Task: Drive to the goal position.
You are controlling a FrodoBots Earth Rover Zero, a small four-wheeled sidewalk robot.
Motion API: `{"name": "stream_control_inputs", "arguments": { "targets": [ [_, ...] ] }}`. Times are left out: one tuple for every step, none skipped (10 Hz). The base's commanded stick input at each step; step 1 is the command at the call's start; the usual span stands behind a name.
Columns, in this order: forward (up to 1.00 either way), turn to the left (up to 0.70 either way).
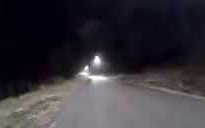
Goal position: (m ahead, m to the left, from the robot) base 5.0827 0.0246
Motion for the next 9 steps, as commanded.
{"name": "stream_control_inputs", "arguments": {
  "targets": [
    [1.00, 0.04],
    [1.00, 0.04],
    [1.00, 0.04],
    [1.00, 0.03],
    [1.00, 0.03],
    [1.00, 0.03],
    [1.00, 0.03],
    [1.00, 0.03],
    [1.00, 0.03]
  ]
}}
